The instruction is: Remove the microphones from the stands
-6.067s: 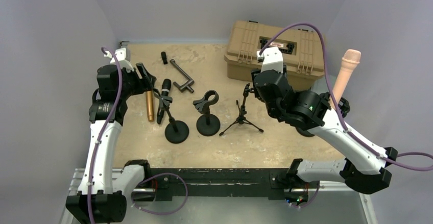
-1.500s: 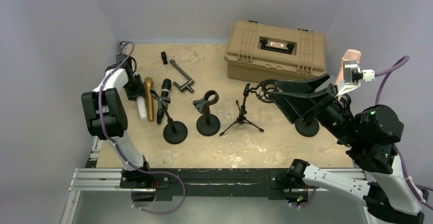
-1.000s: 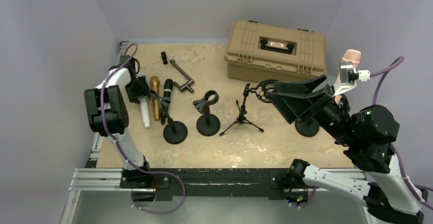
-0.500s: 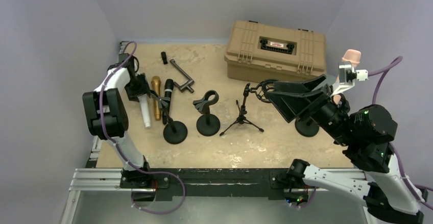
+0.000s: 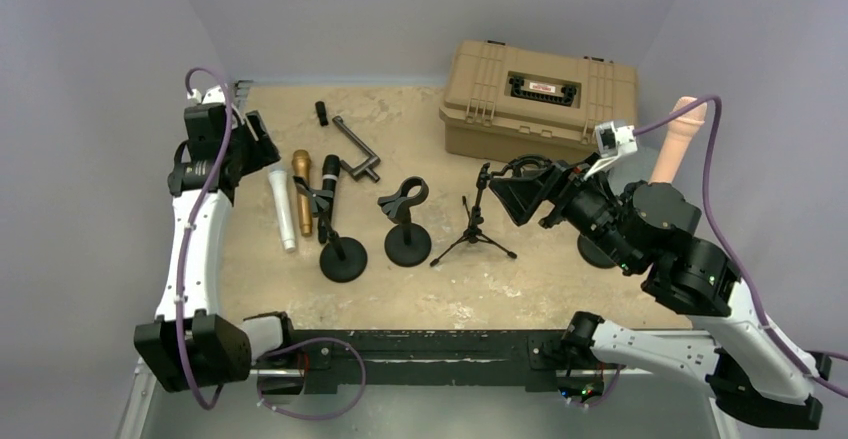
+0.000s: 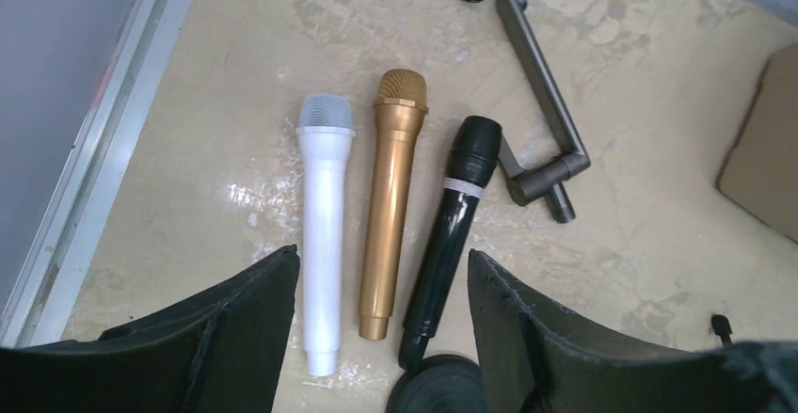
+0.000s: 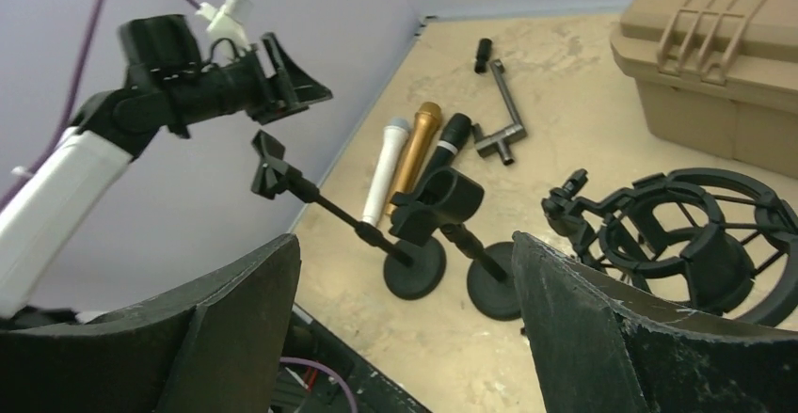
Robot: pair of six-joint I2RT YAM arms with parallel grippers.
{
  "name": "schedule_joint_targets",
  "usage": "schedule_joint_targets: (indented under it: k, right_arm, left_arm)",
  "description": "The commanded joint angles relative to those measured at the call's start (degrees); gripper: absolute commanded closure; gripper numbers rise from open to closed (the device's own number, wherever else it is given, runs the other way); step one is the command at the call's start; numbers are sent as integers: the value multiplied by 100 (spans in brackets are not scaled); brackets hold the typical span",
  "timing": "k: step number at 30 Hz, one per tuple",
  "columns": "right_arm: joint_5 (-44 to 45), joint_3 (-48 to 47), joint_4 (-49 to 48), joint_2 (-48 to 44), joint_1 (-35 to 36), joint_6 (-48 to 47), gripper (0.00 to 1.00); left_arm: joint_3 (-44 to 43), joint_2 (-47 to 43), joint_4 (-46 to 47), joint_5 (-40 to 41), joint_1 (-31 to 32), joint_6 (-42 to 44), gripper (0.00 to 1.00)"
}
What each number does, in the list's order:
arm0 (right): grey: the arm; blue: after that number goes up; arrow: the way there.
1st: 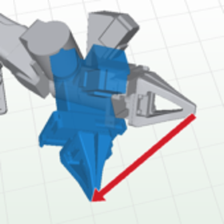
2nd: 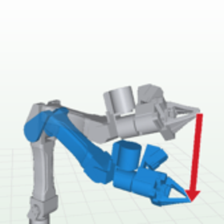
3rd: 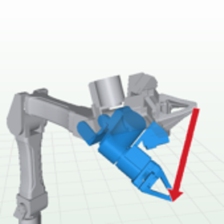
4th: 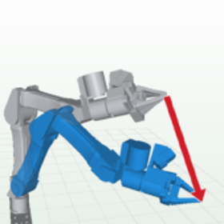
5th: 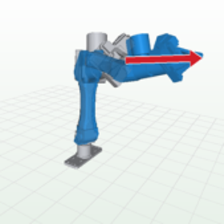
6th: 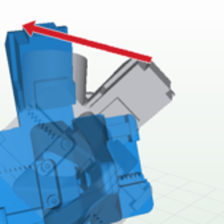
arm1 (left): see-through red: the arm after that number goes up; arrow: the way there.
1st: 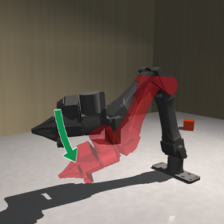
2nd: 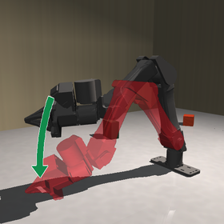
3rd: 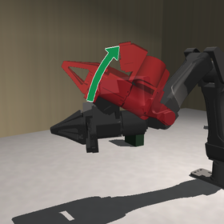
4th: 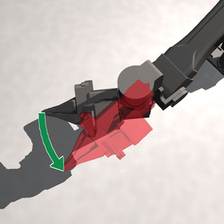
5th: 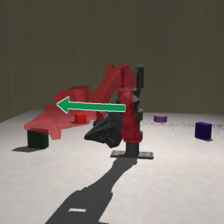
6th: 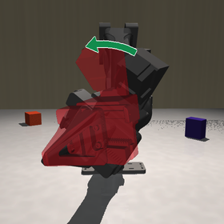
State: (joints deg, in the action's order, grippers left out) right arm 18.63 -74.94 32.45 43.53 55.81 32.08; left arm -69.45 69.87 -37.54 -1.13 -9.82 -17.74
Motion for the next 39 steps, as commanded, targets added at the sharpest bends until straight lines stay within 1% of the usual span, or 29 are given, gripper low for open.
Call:
schedule_joint_targets:
  k: [1, 4, 7, 8, 10, 11, 13, 17, 19, 20, 23, 26, 31, 33, 36, 38, 39]
  right_arm:
    - [454, -239, 290, -35, 0, -105, 19]
    - [448, -174, 328, -17, -5, -96, 19]
    - [-54, -105, 203, 68, -7, -138, 17]
    - [-343, -75, 110, 98, -1, -181, 14]
    - [-910, 60, -109, 153, 0, -219, 4]
    - [-1199, 145, -194, 173, -2, -219, 2]
    - [-1581, 365, -404, 209, 0, -117, 1]
    - [-2562, 1151, -1067, 170, 0, 510, 1]
    - [-2969, 1813, -1616, 7, 2, 889, 1]
    - [-3030, 2155, -1890, -103, 8, 1070, 1]
    - [-2906, 3128, -2433, -415, 7, 1548, 1]
    - [-2645, 3853, -2660, -631, 8, 1877, 1]
    - [-1688, 4765, -3091, -930, 4, 2457, 1]
    - [-1486, 5207, -3640, -1046, 4, 2839, 1]
    - [-848, 5451, -3729, -1088, -1, 3066, 9]
    - [-724, 5405, -3777, -991, 0, 2929, 18]
    - [-711, 5354, -3740, -920, -2, 2909, 18]
  left_arm:
    - [358, -549, 634, -251, 226, -105, 35]
    - [591, -1032, 977, -388, 421, -71, 35]
    - [858, -1531, 1409, -612, 608, -5, 35]
    - [948, -1738, 1639, -745, 664, 10, 35]
    - [1136, -1978, 1973, -1031, 779, 23, 35]
    - [1188, -2055, 2080, -1156, 845, 29, 35]
    - [1239, -2163, 2232, -1417, 936, 56, 34]
    - [1305, -2313, 2463, -1900, 1225, 102, 32]
    - [1320, -2357, 2548, -2085, 1336, 128, 31]
    - [1327, -2363, 2572, -2174, 1387, 144, 30]
    - [1328, -2363, 2687, -2441, 1556, 127, 27]
    - [1343, -2362, 2781, -2651, 1745, 119, 25]
    - [1404, -2456, 2934, -2832, 1940, 130, 23]
    - [1441, -2507, 3013, -2886, 2041, 117, 23]
    - [1455, -2537, 3034, -2944, 2285, 126, 23]
    - [1423, -2543, 2953, -2893, 2427, 230, 22]
    - [1413, -2552, 2906, -2867, 2470, 280, 22]
